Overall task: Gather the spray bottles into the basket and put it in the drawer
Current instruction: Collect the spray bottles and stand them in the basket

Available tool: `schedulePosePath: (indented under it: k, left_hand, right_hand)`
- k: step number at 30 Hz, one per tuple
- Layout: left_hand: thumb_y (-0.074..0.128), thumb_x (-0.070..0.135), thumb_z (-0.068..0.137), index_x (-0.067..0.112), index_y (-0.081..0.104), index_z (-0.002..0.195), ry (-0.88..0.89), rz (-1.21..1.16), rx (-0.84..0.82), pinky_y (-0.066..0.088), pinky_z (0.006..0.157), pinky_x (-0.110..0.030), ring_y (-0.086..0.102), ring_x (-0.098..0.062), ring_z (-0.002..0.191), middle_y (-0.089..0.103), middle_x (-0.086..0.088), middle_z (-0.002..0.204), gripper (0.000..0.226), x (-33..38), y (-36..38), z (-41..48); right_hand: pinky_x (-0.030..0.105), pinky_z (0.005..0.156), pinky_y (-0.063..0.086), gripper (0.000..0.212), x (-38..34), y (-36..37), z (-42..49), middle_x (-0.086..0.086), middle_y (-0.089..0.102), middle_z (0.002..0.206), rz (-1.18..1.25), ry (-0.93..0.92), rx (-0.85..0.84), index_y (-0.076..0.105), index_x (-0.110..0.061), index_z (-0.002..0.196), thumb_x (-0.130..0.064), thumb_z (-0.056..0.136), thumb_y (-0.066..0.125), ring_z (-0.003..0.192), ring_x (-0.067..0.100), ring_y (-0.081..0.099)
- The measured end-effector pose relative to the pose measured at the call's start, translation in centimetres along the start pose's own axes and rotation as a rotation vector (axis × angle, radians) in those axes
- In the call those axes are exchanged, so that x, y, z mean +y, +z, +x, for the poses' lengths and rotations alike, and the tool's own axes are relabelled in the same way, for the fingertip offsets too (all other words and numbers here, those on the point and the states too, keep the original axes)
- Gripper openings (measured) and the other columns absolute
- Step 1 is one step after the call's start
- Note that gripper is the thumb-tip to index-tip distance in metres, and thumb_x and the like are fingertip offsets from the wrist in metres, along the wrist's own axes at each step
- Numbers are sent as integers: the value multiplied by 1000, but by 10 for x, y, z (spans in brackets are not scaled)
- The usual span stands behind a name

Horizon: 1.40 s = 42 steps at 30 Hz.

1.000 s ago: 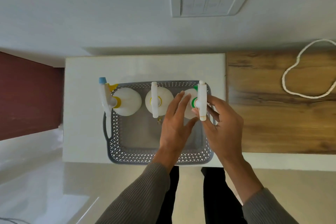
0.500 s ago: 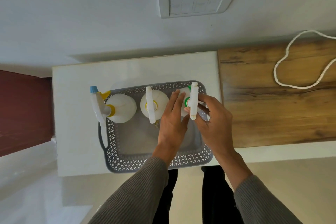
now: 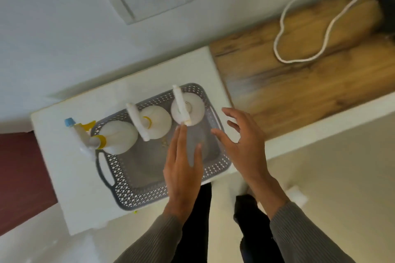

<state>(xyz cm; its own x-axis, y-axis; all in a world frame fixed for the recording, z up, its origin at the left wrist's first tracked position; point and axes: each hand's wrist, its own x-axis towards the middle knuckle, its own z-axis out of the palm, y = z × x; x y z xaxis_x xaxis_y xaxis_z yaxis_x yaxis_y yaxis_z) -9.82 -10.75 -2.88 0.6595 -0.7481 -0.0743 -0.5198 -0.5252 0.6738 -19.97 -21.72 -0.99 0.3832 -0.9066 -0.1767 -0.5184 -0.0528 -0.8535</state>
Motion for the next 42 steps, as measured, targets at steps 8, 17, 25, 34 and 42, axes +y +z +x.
schedulePosePath:
  k: [8,17,25,34,42]
  left_hand:
    - [61,12,91,14,46,140,575,22,-328,48,102,-40,50,-21,131,51,-7,141,51,41,57,-121]
    - [64,16,92,14,37,148,937,279,-904,37,112,-47,33,-26,144,37,-10,155,62,104,200,-202]
    - [28,47,100,22,2,156,1271,760,-1151,3,121,-49,-1,-29,151,-1,-9,165,66,96,321,-225]
    - [37,33,101,18,-8,154,1677,972,-1199,4,121,-54,-5,-33,151,-5,-13,164,71,60,477,-230]
    - [44,25,100,18,-14,154,2096,1144,-1135,10,120,-53,-6,-32,150,-18,-16,162,79,12,577,-256]
  right_hand:
    - [24,109,40,46,94,-92,-117,-2,48,143,-101,263,234,48,-18,139,-30,97,60,133,7,42]
    - [46,123,19,85,240,-173,-261,7,10,166,-361,690,116,10,-14,156,-58,95,48,153,24,7]
    - [53,123,7,88,335,-164,-310,4,-13,165,-310,997,71,-7,-22,157,-70,93,30,152,26,-11]
    - [59,116,-11,88,465,-93,-300,-3,-31,160,-26,1293,105,-21,-29,153,-75,91,23,146,27,-31]
    - [59,116,-9,94,567,-41,-295,-6,-34,159,133,1331,109,-28,-31,149,-81,85,20,145,25,-33]
